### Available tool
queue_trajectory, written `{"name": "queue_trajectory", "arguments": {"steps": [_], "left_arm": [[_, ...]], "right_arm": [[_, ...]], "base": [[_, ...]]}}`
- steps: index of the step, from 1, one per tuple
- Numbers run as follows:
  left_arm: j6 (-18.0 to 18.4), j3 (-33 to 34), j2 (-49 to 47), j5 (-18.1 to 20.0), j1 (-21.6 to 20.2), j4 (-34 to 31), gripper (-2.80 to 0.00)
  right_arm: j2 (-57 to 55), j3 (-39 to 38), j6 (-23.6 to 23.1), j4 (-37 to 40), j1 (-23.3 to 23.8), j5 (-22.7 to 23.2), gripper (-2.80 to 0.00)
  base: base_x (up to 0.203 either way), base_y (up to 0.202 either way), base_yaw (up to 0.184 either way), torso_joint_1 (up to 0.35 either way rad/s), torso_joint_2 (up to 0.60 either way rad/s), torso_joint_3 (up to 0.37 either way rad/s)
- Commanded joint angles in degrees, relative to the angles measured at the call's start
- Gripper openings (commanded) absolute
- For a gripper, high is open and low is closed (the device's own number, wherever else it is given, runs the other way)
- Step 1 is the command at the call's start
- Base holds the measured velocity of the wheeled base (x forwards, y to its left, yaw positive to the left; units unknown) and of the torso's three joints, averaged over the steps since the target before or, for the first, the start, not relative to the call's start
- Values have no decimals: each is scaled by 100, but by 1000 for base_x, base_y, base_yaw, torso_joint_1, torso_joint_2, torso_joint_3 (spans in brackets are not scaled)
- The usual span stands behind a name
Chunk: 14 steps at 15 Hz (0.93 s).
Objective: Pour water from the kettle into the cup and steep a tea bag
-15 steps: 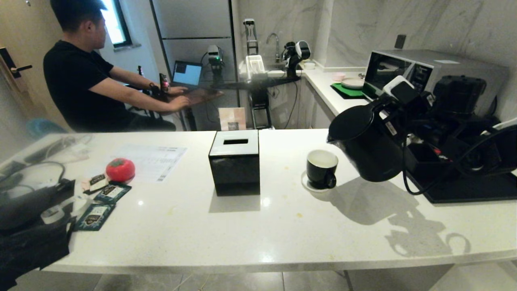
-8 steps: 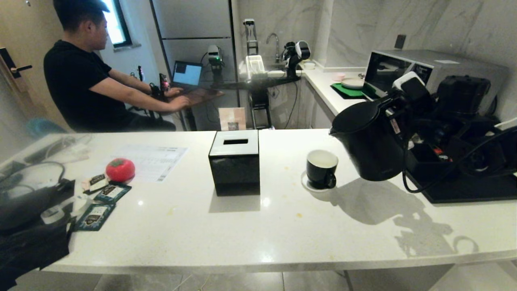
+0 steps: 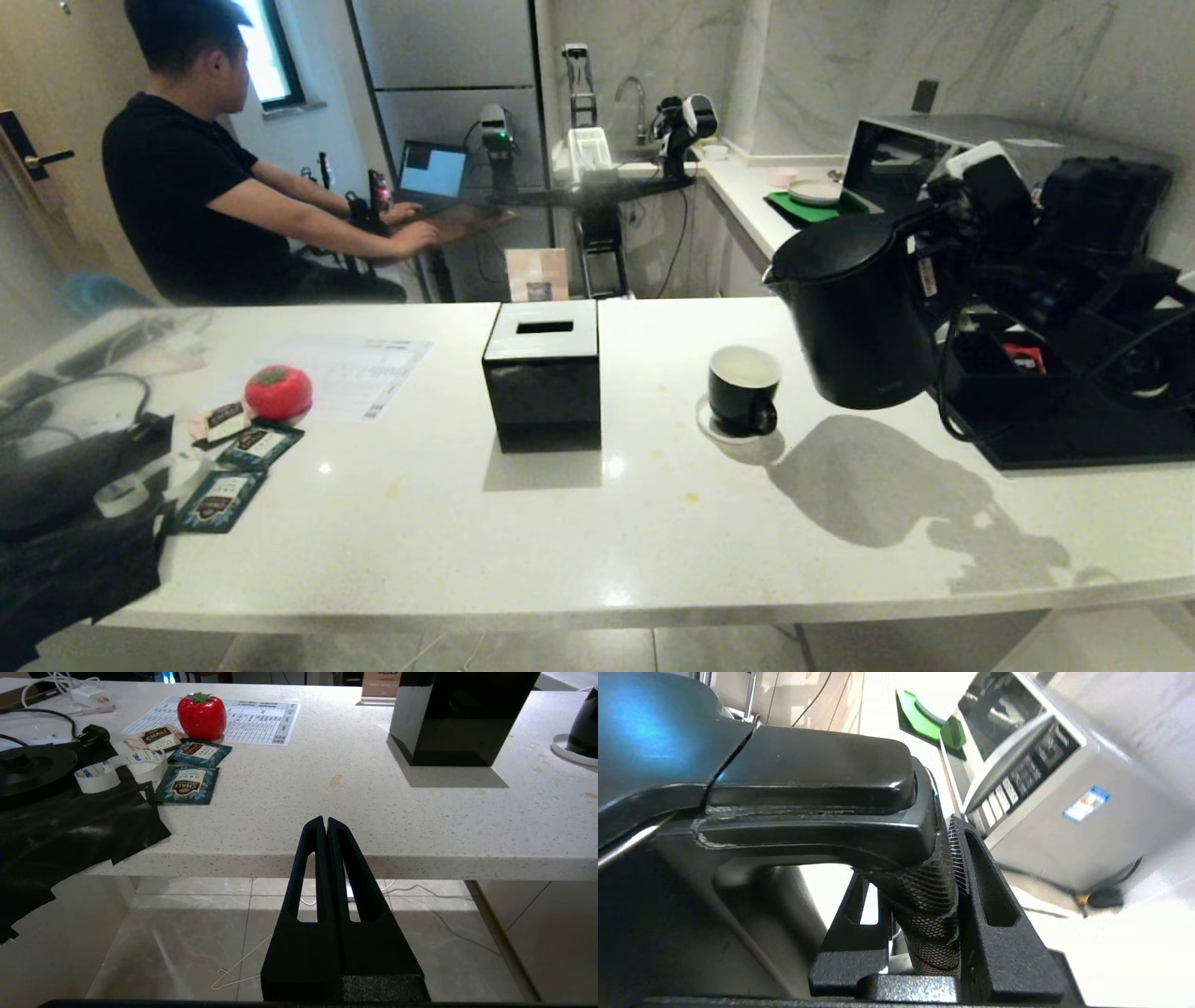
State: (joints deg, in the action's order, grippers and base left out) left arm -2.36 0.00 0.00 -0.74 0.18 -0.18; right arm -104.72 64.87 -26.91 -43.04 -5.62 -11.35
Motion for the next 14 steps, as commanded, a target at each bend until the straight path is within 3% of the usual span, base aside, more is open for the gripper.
{"name": "queue_trajectory", "arguments": {"steps": [1,14], "left_arm": [[-7,0,0,-6,-1,1,-280],[-10,0,0,-6,-1,1,-280]], "right_arm": [[197,-157,119,-31,64,-8,-280],[1130,-1442,1256,-38,736,-16,-280]], "base": [[0,0,0,0,0,0],[0,0,0,0,0,0]]}}
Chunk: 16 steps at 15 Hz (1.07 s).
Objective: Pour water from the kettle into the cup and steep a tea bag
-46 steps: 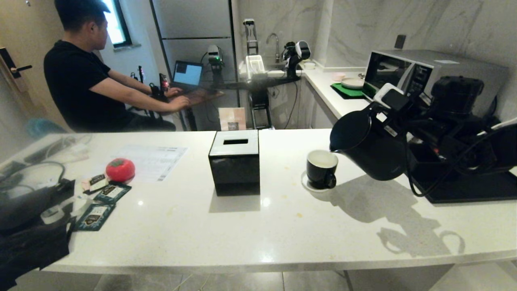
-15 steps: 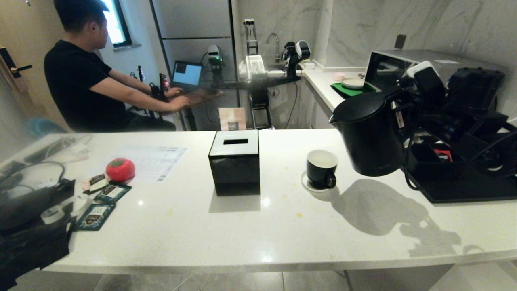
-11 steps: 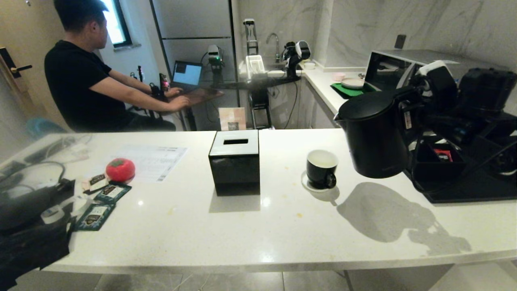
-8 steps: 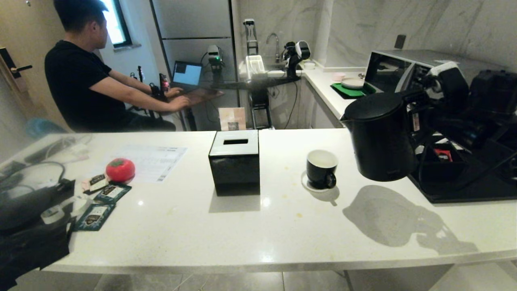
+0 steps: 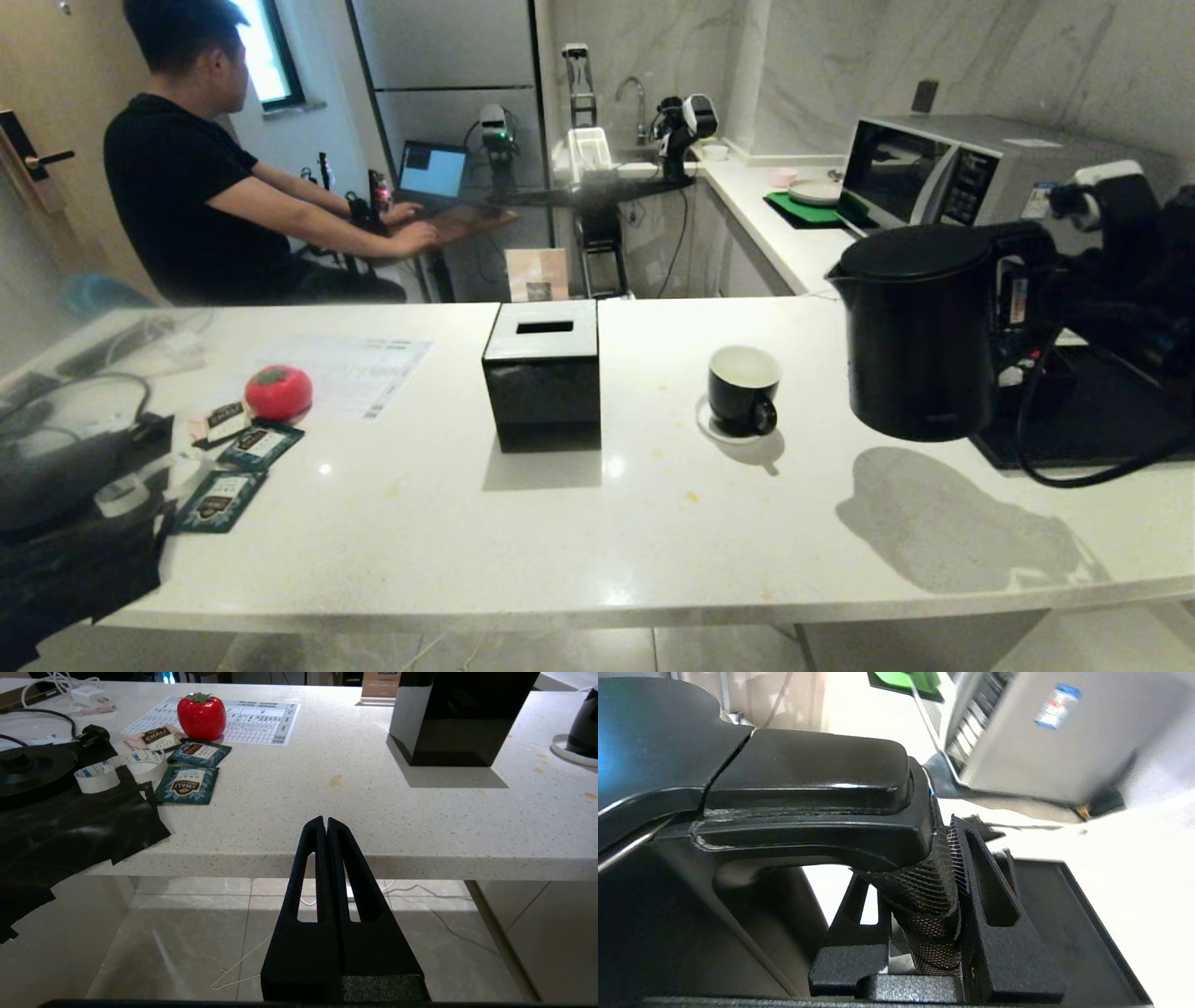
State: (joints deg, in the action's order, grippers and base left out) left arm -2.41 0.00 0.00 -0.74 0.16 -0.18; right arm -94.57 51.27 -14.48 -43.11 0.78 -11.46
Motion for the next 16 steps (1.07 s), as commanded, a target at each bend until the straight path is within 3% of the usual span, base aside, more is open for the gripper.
{"name": "queue_trajectory", "arguments": {"steps": [1,6,16], "left_arm": [[-5,0,0,-5,2,1,-280],[-3,0,0,-3,2,1,-280],[-5,0,0,-5,2,1,-280]], "right_arm": [[139,-106,86,-31,158,-5,-280],[234,-164,509,24,665,3,-280],[212,-128,764,16,2035,19,-280]], "base": [[0,0,0,0,0,0],[0,0,0,0,0,0],[0,0,0,0,0,0]]}}
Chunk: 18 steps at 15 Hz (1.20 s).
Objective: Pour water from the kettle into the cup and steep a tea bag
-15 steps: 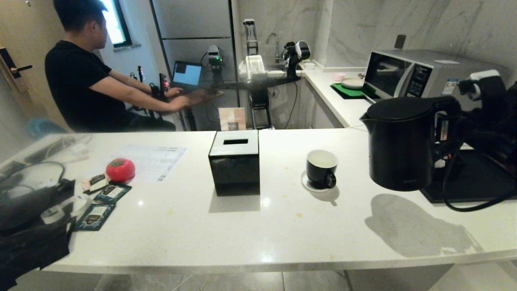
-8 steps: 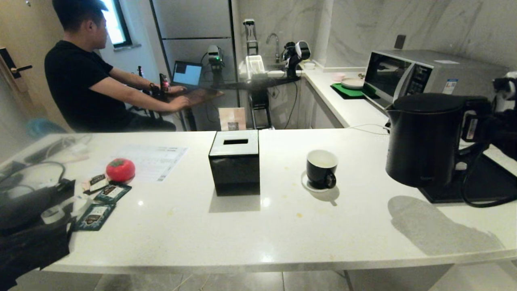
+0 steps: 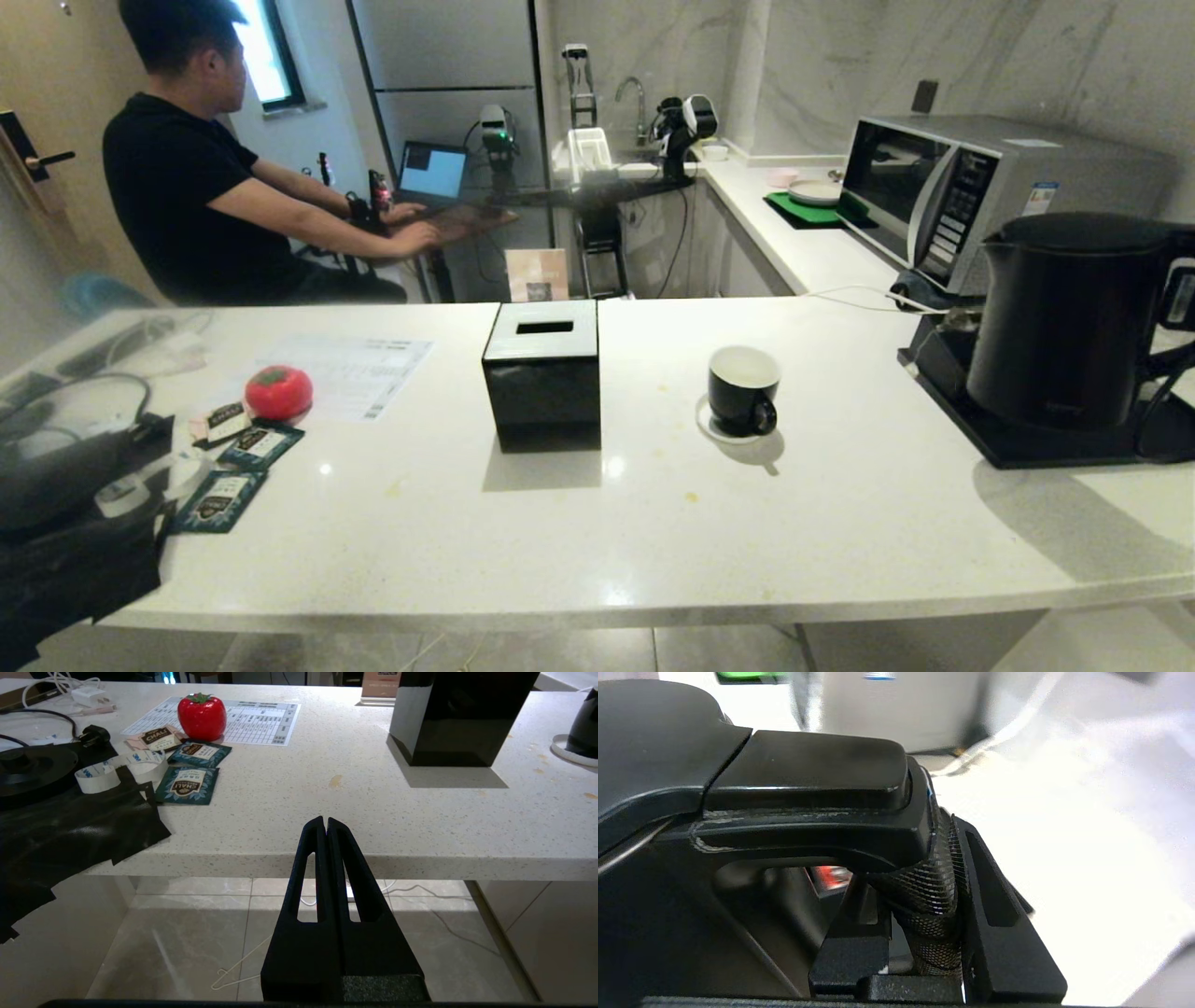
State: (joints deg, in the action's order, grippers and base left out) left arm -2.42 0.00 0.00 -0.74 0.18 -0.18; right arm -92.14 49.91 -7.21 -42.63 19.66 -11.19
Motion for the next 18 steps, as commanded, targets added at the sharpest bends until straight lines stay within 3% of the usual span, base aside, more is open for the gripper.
{"name": "queue_trajectory", "arguments": {"steps": [1,10,18], "left_arm": [[4,0,0,-5,-1,1,-280],[-4,0,0,-5,-1,1,-280],[-4,0,0,-5,-1,1,-280]], "right_arm": [[-39,10,104,-34,252,-13,-280],[-214,192,425,-51,1443,-6,-280],[-637,639,436,-85,2296,1,-280]], "base": [[0,0,0,0,0,0],[0,0,0,0,0,0],[0,0,0,0,0,0]]}}
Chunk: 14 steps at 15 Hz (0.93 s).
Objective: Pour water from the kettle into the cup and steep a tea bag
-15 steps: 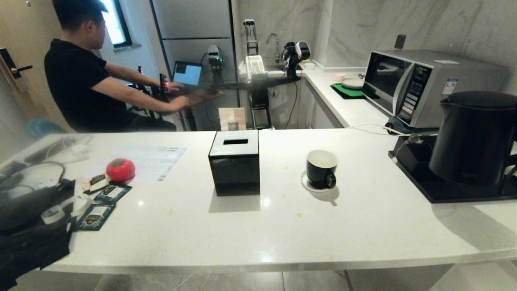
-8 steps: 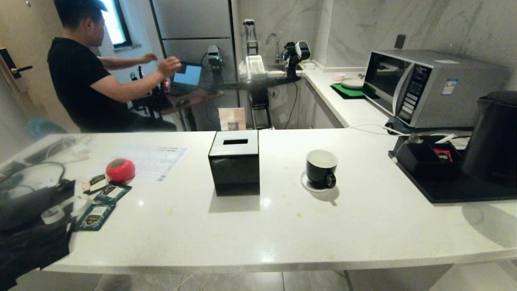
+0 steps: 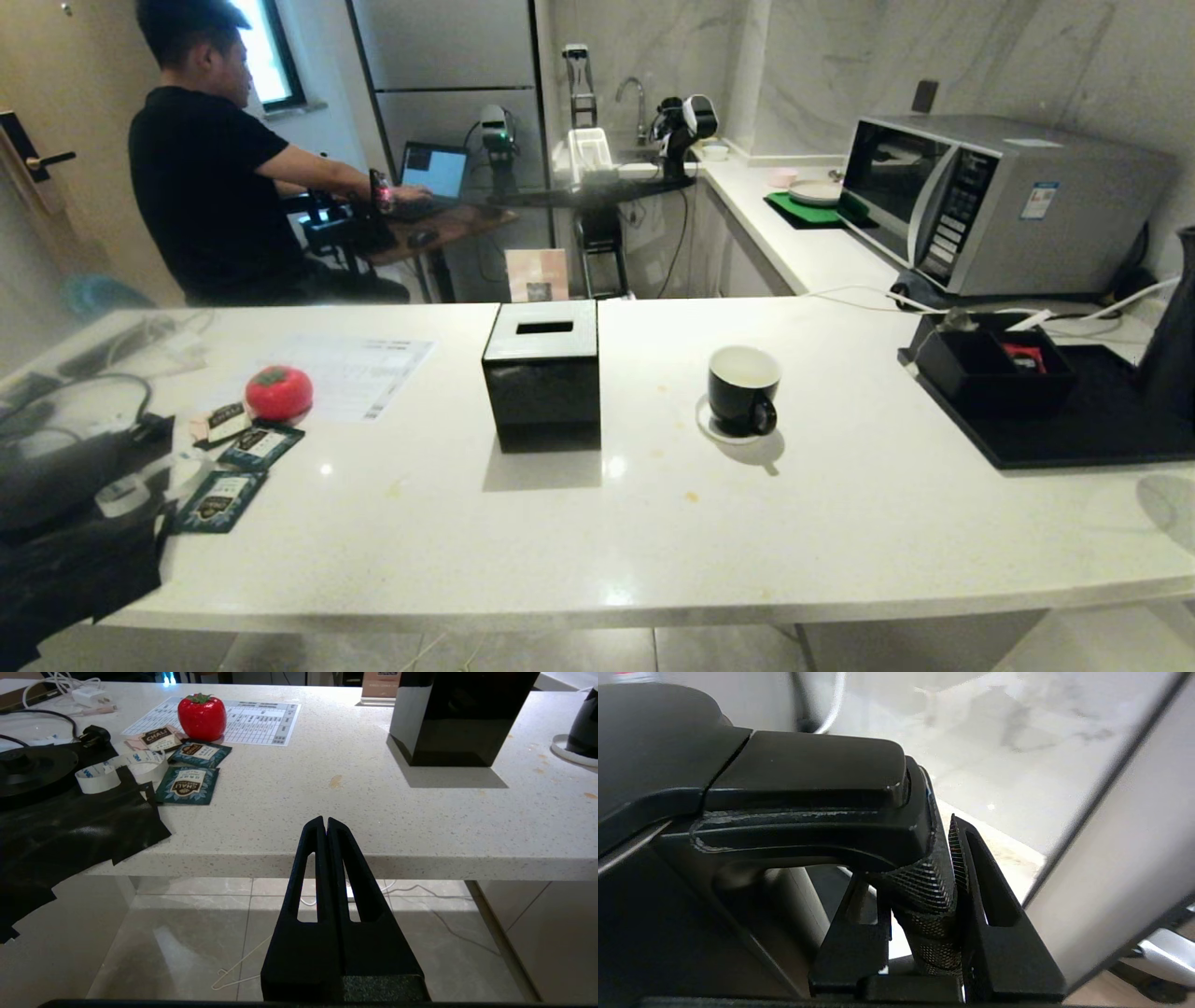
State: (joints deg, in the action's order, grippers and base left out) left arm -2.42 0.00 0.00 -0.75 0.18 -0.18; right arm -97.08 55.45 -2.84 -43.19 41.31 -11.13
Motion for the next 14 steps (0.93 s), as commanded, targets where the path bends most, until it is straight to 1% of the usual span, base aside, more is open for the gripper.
{"name": "queue_trajectory", "arguments": {"steps": [1,6,11,14], "left_arm": [[-4,0,0,-4,-1,1,-280],[-4,0,0,-4,-1,1,-280],[-4,0,0,-4,-1,1,-280],[-4,0,0,-4,-1,1,-280]], "right_arm": [[-236,190,2,-19,209,2,-280],[-620,527,3,-40,488,14,-280],[-1169,1141,3,-41,519,14,-280],[-1484,1367,12,-47,519,14,-280]], "base": [[0,0,0,0,0,0],[0,0,0,0,0,0],[0,0,0,0,0,0],[0,0,0,0,0,0]]}}
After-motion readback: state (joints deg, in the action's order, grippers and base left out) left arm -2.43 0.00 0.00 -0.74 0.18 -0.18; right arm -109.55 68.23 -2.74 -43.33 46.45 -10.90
